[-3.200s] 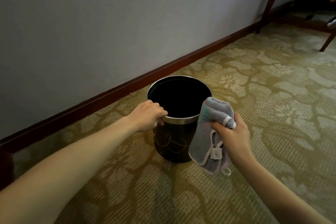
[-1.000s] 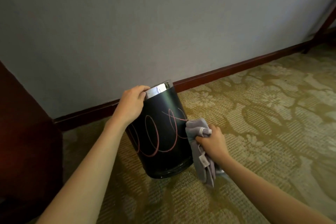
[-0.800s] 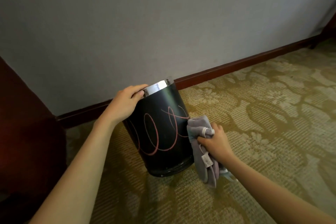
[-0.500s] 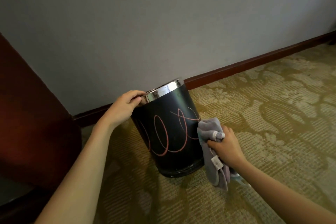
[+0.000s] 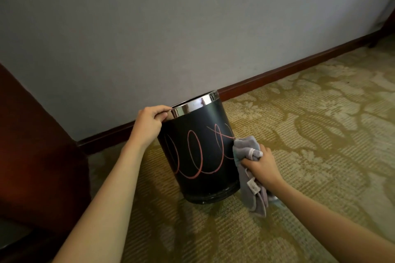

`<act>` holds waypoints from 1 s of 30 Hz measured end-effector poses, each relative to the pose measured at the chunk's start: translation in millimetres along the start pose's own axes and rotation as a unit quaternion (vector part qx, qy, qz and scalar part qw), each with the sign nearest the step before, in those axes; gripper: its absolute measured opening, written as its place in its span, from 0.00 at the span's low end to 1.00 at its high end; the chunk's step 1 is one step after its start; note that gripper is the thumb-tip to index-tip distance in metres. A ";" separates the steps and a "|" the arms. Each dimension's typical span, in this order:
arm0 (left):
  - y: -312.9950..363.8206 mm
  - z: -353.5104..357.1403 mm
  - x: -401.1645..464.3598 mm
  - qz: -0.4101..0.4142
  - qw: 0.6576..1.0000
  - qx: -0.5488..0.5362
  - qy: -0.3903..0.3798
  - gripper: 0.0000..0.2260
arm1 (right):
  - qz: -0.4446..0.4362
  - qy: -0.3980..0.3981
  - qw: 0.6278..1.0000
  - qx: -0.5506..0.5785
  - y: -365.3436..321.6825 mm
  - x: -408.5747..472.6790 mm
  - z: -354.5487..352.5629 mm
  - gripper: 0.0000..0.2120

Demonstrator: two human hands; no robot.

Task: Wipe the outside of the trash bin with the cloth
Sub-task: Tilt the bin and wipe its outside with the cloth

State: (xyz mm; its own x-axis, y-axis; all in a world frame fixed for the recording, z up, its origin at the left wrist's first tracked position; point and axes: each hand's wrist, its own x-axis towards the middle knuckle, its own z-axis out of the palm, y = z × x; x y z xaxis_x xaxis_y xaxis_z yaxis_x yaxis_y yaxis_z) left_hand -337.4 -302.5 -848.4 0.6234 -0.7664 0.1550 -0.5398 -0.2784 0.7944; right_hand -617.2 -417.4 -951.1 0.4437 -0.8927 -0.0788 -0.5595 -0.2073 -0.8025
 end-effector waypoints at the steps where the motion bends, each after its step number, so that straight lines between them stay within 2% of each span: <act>1: 2.3 2.0 1.7 0.000 1.000 -0.004 0.006 0.13 | 0.004 -0.003 0.999 0.042 -1.2 0.8 -1.7 0.16; 3: 5.8 7.0 4.4 -0.003 1.000 -0.007 0.013 0.13 | 0.009 -0.001 0.994 0.108 -2.2 1.0 -7.6 0.19; 5: 6.1 11.7 3.2 -0.010 0.999 -0.018 0.034 0.13 | 0.000 0.001 0.994 0.108 -1.5 3.3 -11.4 0.20; 9: 8.2 26.0 -6.7 -0.008 0.997 -0.029 0.071 0.13 | 0.006 0.004 0.990 0.142 1.9 7.0 -19.5 0.16; 12: 12.0 30.3 -9.6 0.016 0.998 -0.012 0.061 0.13 | 0.023 0.010 0.988 0.152 5.3 5.9 -27.9 0.13; 15: 18.3 31.4 -11.3 0.024 0.999 -0.011 0.042 0.12 | 0.002 0.027 0.994 0.105 4.9 3.0 -38.6 0.12; 20: 23.8 30.9 -4.1 0.013 0.998 -0.004 0.054 0.12 | -0.089 0.075 0.992 -0.039 -1.0 4.0 -56.6 0.12; 27: 15.7 21.2 12.9 -0.027 0.997 0.001 0.071 0.10 | -0.169 0.007 0.965 -0.200 -11.6 -19.5 -50.7 0.13; 30: 10.2 19.1 15.5 -0.030 0.996 0.019 0.079 0.11 | -0.165 -0.024 0.960 -0.223 -14.1 -27.0 -33.8 0.17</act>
State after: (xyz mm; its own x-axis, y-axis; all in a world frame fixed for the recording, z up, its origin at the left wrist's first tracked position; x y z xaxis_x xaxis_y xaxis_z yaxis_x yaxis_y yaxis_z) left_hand -344.0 -328.2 -849.1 0.7341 -0.6487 0.2009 -0.5182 -0.3439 0.7831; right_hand -645.0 -403.9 -917.7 0.6745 -0.7314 0.1007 -0.6221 -0.6365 -0.4559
